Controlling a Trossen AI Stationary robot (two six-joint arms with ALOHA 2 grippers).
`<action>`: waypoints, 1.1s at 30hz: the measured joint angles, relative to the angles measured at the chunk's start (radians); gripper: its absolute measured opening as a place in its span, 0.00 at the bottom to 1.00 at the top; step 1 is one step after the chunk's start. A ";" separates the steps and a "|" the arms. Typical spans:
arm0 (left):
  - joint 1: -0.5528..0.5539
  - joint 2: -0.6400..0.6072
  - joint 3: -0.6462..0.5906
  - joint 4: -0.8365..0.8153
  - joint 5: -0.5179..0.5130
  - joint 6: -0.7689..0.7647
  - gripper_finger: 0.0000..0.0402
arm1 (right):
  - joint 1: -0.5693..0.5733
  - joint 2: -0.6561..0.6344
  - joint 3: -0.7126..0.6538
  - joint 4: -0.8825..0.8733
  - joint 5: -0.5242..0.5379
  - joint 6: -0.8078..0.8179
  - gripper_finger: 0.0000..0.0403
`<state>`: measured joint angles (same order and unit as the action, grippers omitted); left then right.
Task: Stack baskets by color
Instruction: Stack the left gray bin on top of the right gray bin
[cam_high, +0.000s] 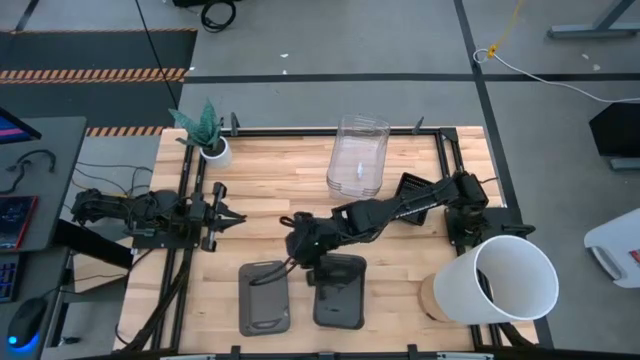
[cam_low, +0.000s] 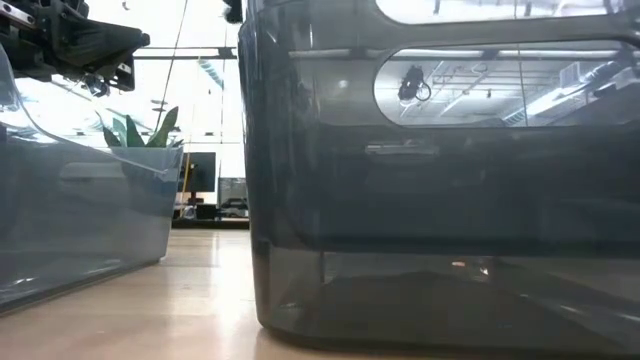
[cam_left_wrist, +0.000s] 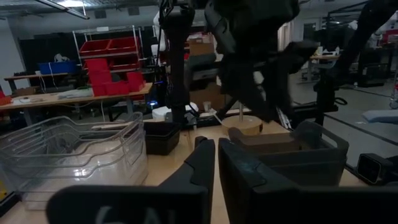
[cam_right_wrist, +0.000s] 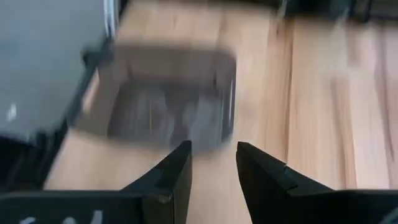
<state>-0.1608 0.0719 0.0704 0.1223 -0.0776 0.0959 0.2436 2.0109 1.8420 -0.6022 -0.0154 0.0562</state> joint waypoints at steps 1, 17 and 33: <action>0.000 0.000 0.000 0.000 0.000 0.000 0.07 | -0.001 0.000 -0.017 0.070 0.000 0.000 0.32; 0.000 0.000 0.000 0.000 0.000 0.000 0.07 | -0.052 0.006 -0.238 0.538 0.029 0.039 0.41; 0.000 0.000 0.000 -0.001 0.000 0.000 0.08 | -0.040 0.358 0.274 0.290 0.014 -0.086 0.51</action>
<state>-0.1608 0.0719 0.0704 0.1214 -0.0775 0.0958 0.2040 2.3692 2.1159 -0.3119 -0.0017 -0.0299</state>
